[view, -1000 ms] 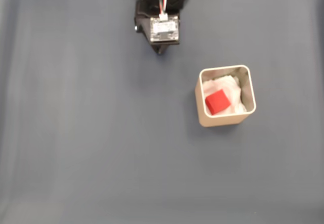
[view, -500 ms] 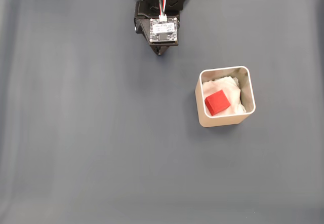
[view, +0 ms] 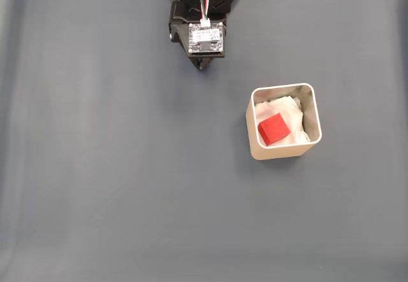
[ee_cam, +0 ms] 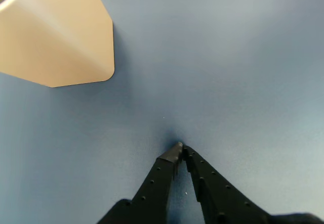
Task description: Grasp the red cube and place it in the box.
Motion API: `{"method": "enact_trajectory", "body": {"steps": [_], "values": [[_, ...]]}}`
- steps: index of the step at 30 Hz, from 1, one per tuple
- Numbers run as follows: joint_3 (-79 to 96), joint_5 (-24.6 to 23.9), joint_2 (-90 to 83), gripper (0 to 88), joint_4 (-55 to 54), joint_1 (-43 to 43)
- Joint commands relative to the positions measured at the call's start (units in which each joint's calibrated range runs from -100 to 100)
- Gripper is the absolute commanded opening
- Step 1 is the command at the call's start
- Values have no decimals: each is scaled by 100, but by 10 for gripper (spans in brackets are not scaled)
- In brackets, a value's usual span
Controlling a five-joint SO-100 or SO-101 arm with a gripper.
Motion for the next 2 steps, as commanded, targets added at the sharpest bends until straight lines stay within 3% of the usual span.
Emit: {"method": "enact_trajectory", "body": {"steps": [1,2], "values": [[55,-34,0,3,122,18],[55,-34,0,3,122,18]]}}
